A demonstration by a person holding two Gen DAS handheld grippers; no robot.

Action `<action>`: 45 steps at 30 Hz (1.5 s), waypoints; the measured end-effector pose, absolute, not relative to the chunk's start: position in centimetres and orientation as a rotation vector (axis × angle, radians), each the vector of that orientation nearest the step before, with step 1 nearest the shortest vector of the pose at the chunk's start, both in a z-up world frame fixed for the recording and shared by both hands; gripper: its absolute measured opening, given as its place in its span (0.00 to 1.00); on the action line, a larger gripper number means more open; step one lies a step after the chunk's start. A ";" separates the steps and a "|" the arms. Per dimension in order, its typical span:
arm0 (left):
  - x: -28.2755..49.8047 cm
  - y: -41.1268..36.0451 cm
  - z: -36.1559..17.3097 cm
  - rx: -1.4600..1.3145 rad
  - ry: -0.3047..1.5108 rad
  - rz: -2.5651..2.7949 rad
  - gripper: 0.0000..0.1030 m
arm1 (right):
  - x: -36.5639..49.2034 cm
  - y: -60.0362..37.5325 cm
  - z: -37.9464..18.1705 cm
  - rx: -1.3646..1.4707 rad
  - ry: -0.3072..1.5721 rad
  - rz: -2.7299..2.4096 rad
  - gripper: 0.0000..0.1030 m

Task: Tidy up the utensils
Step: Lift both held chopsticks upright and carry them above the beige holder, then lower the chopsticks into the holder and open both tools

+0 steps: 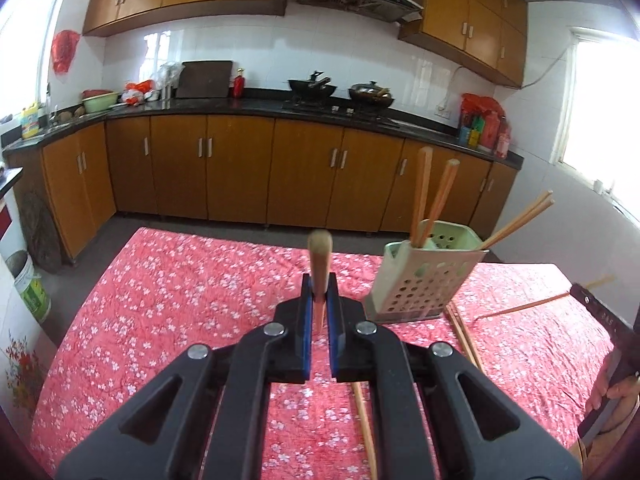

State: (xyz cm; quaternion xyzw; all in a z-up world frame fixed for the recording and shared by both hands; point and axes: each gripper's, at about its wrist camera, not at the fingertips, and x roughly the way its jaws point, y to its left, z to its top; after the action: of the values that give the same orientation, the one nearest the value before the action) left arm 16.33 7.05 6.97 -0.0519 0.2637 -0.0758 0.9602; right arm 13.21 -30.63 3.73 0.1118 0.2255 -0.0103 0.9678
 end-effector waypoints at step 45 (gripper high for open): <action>22.3 -0.6 13.7 -0.118 0.347 -0.272 0.18 | 18.1 -24.5 12.7 0.214 0.133 0.073 0.43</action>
State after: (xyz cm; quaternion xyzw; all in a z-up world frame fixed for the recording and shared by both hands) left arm 22.32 -0.56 13.69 -0.0582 0.1720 -0.1347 0.9741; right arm 18.15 -24.55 12.67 0.1069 0.0665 0.0363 0.9914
